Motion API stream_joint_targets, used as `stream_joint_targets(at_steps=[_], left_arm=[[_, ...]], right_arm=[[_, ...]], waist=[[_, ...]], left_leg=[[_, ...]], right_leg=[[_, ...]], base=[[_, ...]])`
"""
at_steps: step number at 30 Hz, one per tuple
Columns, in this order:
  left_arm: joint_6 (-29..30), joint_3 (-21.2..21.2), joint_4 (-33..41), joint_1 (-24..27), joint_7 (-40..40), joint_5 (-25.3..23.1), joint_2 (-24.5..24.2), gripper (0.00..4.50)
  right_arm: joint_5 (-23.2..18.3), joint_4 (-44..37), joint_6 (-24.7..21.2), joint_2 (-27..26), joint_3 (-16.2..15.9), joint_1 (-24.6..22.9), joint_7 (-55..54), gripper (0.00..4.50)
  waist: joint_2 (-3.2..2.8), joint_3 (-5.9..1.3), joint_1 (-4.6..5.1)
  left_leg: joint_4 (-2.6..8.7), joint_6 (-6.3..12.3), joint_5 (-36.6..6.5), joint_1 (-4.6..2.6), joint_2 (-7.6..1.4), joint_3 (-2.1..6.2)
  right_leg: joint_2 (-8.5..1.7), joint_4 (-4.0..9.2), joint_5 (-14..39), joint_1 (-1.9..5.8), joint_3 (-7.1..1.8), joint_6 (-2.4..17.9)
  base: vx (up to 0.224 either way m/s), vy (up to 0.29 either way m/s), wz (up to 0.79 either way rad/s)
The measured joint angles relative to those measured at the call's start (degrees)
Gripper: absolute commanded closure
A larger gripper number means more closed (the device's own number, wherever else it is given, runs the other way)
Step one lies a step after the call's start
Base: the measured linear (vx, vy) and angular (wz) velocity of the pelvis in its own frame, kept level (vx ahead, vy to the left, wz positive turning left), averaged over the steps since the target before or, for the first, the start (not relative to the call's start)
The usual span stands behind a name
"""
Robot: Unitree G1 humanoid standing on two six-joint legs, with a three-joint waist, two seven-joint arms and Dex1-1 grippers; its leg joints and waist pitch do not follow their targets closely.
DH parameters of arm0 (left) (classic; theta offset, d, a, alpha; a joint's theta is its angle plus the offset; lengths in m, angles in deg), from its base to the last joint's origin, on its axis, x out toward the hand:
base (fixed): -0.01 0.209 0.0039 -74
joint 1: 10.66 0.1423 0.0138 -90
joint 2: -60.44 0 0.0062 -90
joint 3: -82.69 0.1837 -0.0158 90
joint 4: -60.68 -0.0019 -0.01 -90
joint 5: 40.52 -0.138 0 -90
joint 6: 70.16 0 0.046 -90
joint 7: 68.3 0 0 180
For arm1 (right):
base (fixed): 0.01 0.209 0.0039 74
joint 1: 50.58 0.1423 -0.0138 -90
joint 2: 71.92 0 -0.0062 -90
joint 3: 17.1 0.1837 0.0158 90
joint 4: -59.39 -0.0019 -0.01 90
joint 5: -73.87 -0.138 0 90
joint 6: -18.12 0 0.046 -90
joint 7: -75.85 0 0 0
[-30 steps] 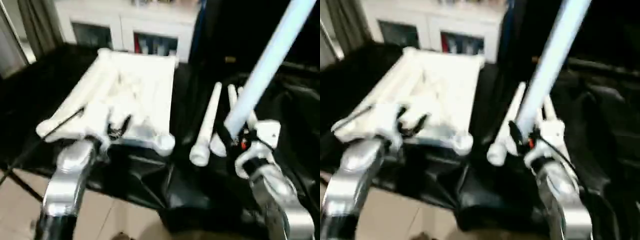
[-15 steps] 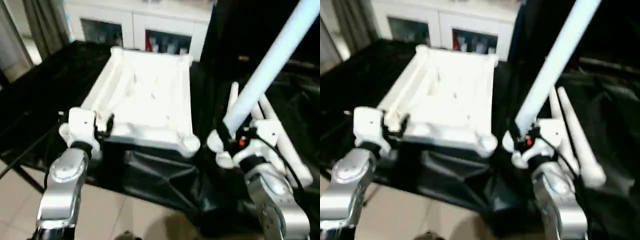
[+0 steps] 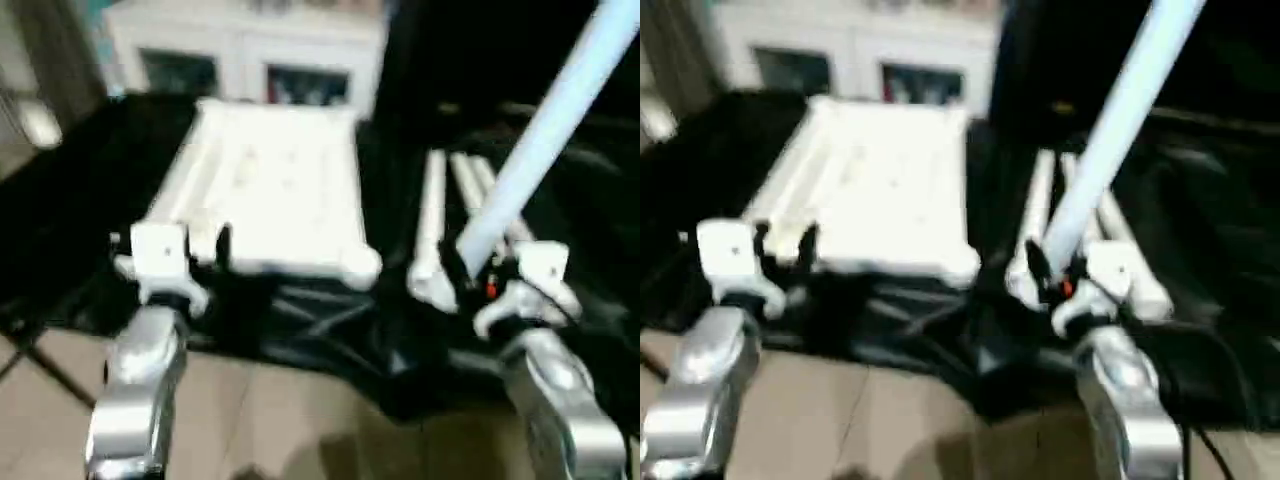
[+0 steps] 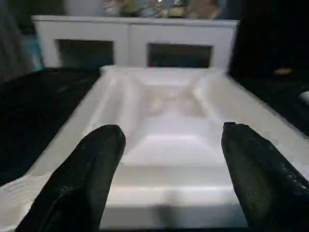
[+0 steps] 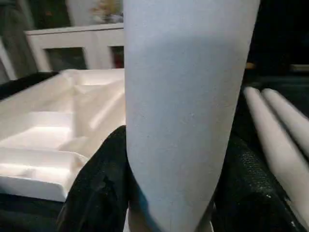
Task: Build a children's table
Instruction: Insert table leg to table base
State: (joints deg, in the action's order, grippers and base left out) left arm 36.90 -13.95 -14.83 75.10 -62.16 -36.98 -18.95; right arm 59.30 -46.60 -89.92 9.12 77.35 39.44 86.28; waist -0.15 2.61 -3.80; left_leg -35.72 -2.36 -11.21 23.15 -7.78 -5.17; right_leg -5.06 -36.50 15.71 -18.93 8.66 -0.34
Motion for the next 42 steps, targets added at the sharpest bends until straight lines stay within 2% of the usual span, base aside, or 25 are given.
stream_joint_targets(at_steps=[3,7,11,13,14,15,17,19,20,21,22,23,25,26,27,28,29,30,31,32,33,35,37,39,42], left_arm=[[-0.4,1.4,2.5,5.0,1.3,0.3,0.1,0.82],[-1.1,3.7,2.8,8.2,2.3,-0.8,0.1,0.82],[-1.2,4.4,4.8,7.9,2.3,-0.9,-0.3,0.82],[-1.2,4.1,5.0,8.0,2.3,-0.9,-1.1,0.82],[-1.2,3.6,5.0,8.0,2.3,-0.9,-1.6,0.82],[-1.2,2.8,5.0,8.3,2.3,-1.0,-1.9,0.82],[-1.2,1.8,5.0,8.1,2.3,-1.0,-2.7,0.82],[-1.2,1.9,5.1,7.9,2.3,-0.9,-2.6,0.82],[-1.2,2.0,5.1,7.9,2.3,-0.9,-2.6,0.82],[-1.2,2.0,5.2,7.8,2.3,-0.9,-2.6,0.82],[-1.1,2.1,5.1,7.8,2.3,-0.9,-2.6,0.82],[-1.1,2.7,5.0,7.8,2.4,-0.9,-1.7,0.82],[-1.1,4.4,5.1,7.8,2.9,-0.7,-1.7,0.82],[-1.1,4.5,5.1,7.6,3.3,-0.5,-2.0,0.82],[-1.1,4.6,5.3,7.3,3.6,-0.4,-2.3,0.82],[-1.1,4.6,5.4,7.0,3.8,-0.2,-2.2,0.82],[-1.1,4.6,5.7,7.1,3.8,0.2,-2.1,0.82],[-1.0,4.5,5.9,7.1,4.0,0.3,-2.3,0.82],[-0.9,4.3,5.9,7.5,4.0,0.2,-2.4,0.82],[-0.9,3.9,5.7,8.0,4.0,0.1,-2.8,0.82],[-0.8,4.2,5.4,8.4,4.0,0.0,-2.8,0.82],[-0.9,5.0,5.4,8.2,3.9,-1.6,-3.4,0.82],[-0.9,6.1,5.5,8.2,4.0,-2.3,-3.6,0.82],[-0.9,7.3,5.5,8.2,4.2,-2.5,-3.5,0.82],[-0.7,6.7,5.4,8.0,3.9,-2.0,-3.1,0.82]], right_arm=[[2.8,0.4,1.4,1.4,-0.5,0.0,-0.1,2.62],[4.1,0.9,2.8,2.7,-0.5,-0.1,-0.2,2.62],[4.2,1.0,3.1,2.6,-0.8,-0.3,0.2,2.62],[4.2,1.0,3.2,2.5,-1.8,-0.3,0.6,2.62],[4.0,1.0,3.3,1.7,-2.6,-0.2,1.1,2.62],[3.7,1.1,3.2,0.7,-3.6,0.5,1.3,2.62],[3.4,0.9,3.3,0.4,-4.4,0.3,1.4,2.62],[3.2,0.9,3.3,0.7,-3.6,0.0,1.3,2.62],[3.0,0.9,3.3,0.7,-3.1,-0.1,1.3,2.62],[2.9,0.9,3.3,0.7,-2.7,-0.1,1.3,2.62],[2.7,0.9,3.2,0.8,-2.3,-0.3,1.2,2.62],[2.3,0.9,3.1,1.1,-1.4,-1.0,1.1,2.62],[1.8,0.9,2.9,1.1,-0.2,-1.7,0.8,2.62],[1.8,0.6,2.9,1.0,-0.1,-2.3,0.6,2.62],[1.8,0.1,2.9,1.0,-0.1,-2.7,0.6,2.62],[1.7,-0.3,2.9,0.9,0.0,-3.1,0.4,2.62],[1.7,-1.3,2.9,0.7,-0.1,-3.2,0.1,2.62],[1.7,-1.9,3.1,0.2,-0.1,-3.1,0.0,2.62],[1.7,-2.0,3.0,-0.4,-1.2,-3.2,0.1,2.62],[1.7,-2.1,3.0,-0.4,-2.2,-3.1,0.1,2.62],[1.7,-2.1,3.0,-0.4,-2.3,-3.5,0.1,2.62],[1.7,-2.3,2.9,-0.5,-2.2,-3.8,-0.1,2.62],[1.7,-2.3,2.6,-0.4,-2.0,-4.2,-0.2,2.62],[1.7,-2.4,2.3,-0.5,-1.9,-4.5,-0.5,2.62],[1.7,-3.9,2.1,-0.7,-1.9,-5.0,-0.7,2.62]], waist=[[0.28,0.20,1.17],[0.62,0.85,1.57],[-0.15,1.00,1.79],[-0.11,0.97,1.61],[-0.26,1.10,2.07],[0.26,1.00,2.07],[0.44,0.76,2.03],[0.75,0.56,2.12],[1.94,0.37,2.21],[3.25,0.32,2.20],[4.88,0.44,1.89],[4.24,1.01,0.47],[3.82,1.33,-1.88],[3.70,1.30,-2.95],[3.44,1.22,-3.66],[2.74,0.97,-4.82],[1.35,0.72,-5.37],[0.20,0.29,-5.30],[0.59,0.23,-4.52],[2.15,-0.20,-3.46],[2.06,-0.32,-2.71],[3.21,-0.62,-1.01],[3.18,-0.46,0.41],[2.66,-0.15,2.24],[2.33,-0.23,4.40]], left_leg=[[0.44,0.00,0.0,-0.32,-0.04,-0.15],[1.44,0.04,-1.2,-2.47,-0.57,-1.23],[0.26,1.16,-1.8,-1.63,-1.45,-0.46],[0.05,1.27,-1.7,-1.66,-1.33,-0.31],[0.25,1.95,-1.8,-2.37,-0.62,-0.02],[0.27,2.34,-2.3,-2.80,0.26,0.05],[0.05,3.15,-3.3,-4.19,1.18,0.03],[0.04,3.08,-4.3,-5.30,1.78,-0.62],[0.15,2.97,-4.9,-6.11,2.60,-1.65],[0.08,2.47,-5.5,-6.76,3.44,-2.54],[-0.17,1.89,-6.3,-8.26,3.58,-4.54],[-2.01,2.97,-8.1,-9.34,2.47,-5.73],[-4.93,3.70,-9.3,-9.82,3.29,-3.71],[-6.03,3.17,-9.4,-9.50,4.35,-2.42],[-6.25,2.49,-9.0,-8.84,4.85,-1.47],[-5.56,1.71,-8.6,-8.23,4.81,-0.61],[-2.23,0.66,-7.7,-7.67,4.43,1.17],[-2.04,1.22,-7.6,-7.04,4.20,2.00],[-2.11,1.61,-7.9,-6.63,4.75,2.02],[-2.42,2.28,-8.1,-6.44,5.38,1.99],[-2.78,2.64,-8.5,-6.31,5.63,2.00],[-2.87,2.46,-8.7,-5.89,6.80,1.71],[-2.46,2.31,-8.6,-6.00,6.77,1.70],[-2.25,2.08,-8.5,-6.02,5.77,2.07],[-1.75,1.93,-8.4,-6.03,4.07,3.12]], right_leg=[[0.01,0.74,-0.6,0.36,0.01,0.1],[0.12,2.68,-0.6,2.28,0.20,0.0],[-0.49,5.70,-0.2,6.21,4.48,-0.7],[-0.30,6.80,0.3,7.84,4.89,-1.5],[0.26,6.13,1.1,7.61,3.11,-0.9],[0.80,3.35,2.9,6.59,0.73,1.1],[2.19,-4.78,3.2,1.91,-2.98,0.7],[2.26,-5.89,2.4,-2.25,-3.87,-0.8],[1.83,-3.80,1.2,-4.19,-4.70,-0.9],[1.20,-0.41,0.2,-4.40,-5.67,-0.4],[1.05,-0.60,-3.7,-4.27,-7.55,0.9],[3.41,-0.90,-3.1,-3.12,-10.36,1.4],[6.20,-0.09,-2.9,-1.65,-14.65,1.6],[7.79,0.58,-2.9,-0.67,-17.49,1.6],[9.12,1.09,-2.8,0.07,-19.22,1.6],[10.83,1.64,-2.9,0.62,-20.98,1.6],[12.85,1.97,-2.9,1.09,-21.59,1.5],[13.13,1.55,-2.5,0.89,-20.63,1.3],[11.38,-0.36,-1.9,-0.94,-18.01,0.8],[8.12,-3.34,-1.4,-3.09,-13.32,0.6],[5.96,-3.82,-2.0,-4.04,-11.26,0.4],[2.24,-0.31,-4.0,-4.95,-10.76,-1.6],[2.14,0.04,-4.1,-4.74,-10.72,-1.6],[2.65,0.94,-4.1,-4.07,-9.54,0.5],[2.74,0.62,-3.5,-3.98,-5.76,6.8]], base=[[0.000,0.000,0.00],[0.000,0.000,0.00],[0.063,0.030,0.31],[0.146,0.060,0.57],[0.228,0.063,0.57],[0.249,0.043,0.34],[0.223,0.032,0.24],[0.177,-0.003,0.09],[0.159,-0.046,0.01],[0.184,-0.114,-0.03],[0.184,-0.114,-0.03],[0.204,-0.148,-0.13],[0.192,-0.094,-0.44],[0.191,-0.052,-0.53],[0.155,-0.021,-0.29],[0.155,-0.021,-0.29],[0.136,0.037,-0.25],[0.159,0.105,-0.12],[0.159,0.105,-0.12],[0.163,0.078,0.17],[0.116,0.077,0.20],[0.071,0.099,0.16],[-0.007,0.026,0.03],[-0.005,-0.033,0.05],[-0.023,-0.100,0.05]])
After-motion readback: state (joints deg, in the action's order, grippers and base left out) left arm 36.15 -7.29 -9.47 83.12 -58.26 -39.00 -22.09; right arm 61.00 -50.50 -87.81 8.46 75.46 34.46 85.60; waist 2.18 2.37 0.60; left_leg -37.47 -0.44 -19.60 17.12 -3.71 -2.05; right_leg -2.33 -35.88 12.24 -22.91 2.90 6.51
